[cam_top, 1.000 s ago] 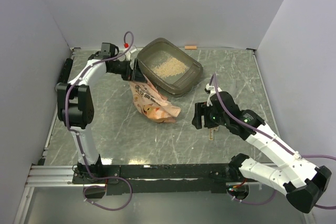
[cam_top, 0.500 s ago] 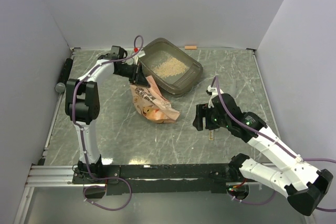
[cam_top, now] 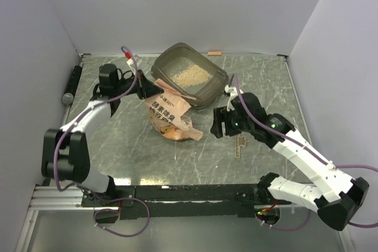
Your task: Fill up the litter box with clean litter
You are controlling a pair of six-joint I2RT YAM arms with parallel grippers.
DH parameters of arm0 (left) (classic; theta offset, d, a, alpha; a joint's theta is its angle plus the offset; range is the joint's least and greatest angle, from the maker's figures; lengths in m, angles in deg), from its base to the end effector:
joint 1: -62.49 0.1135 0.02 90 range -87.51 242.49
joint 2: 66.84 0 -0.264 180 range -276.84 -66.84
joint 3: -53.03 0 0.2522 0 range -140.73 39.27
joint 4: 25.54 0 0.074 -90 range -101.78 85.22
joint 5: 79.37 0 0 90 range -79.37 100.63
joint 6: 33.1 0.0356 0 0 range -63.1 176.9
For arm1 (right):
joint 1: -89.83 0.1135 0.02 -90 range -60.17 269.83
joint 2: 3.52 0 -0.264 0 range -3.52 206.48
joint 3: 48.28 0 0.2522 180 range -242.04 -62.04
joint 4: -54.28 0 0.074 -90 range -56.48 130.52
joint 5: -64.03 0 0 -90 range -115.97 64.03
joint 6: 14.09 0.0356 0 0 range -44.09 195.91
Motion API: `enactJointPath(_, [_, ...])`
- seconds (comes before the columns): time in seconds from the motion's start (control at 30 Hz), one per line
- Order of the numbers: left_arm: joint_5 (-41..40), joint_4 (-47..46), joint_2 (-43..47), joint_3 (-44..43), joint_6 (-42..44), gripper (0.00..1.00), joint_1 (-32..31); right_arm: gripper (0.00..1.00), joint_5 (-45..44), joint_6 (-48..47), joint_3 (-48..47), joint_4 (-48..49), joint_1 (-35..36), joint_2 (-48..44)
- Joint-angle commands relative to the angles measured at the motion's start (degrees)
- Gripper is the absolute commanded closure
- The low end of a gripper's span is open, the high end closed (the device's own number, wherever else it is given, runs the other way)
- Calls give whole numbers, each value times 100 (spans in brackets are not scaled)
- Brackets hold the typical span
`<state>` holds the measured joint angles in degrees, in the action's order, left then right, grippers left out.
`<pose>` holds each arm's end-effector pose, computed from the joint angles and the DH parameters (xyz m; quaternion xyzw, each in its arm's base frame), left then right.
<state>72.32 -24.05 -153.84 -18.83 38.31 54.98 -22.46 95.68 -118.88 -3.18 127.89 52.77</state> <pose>0.3297 -0.0751 0.2853 0.2384 0.7149 -0.5164 0.4068 0.1544 0.1236 0.3205 -0.1578 0.9036 0.2167 0.3342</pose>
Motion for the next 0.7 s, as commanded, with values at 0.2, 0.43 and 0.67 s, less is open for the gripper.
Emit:
enactJointPath(0.2, [-1445, -4230, 1298, 2090, -1990, 99, -32, 20, 906, -1035, -1461, 1241, 139, 1023])
enactJointPath(0.43, [-2284, -4125, 2371, 2857, -2183, 99, -58, 16, 1573, -2800, -1980, 1900, 228, 1814])
enactJointPath(0.67, [-2337, -4784, 2855, 3534, -2492, 99, -136, 13, 2733, -4103, -2498, 2156, 228, 2570])
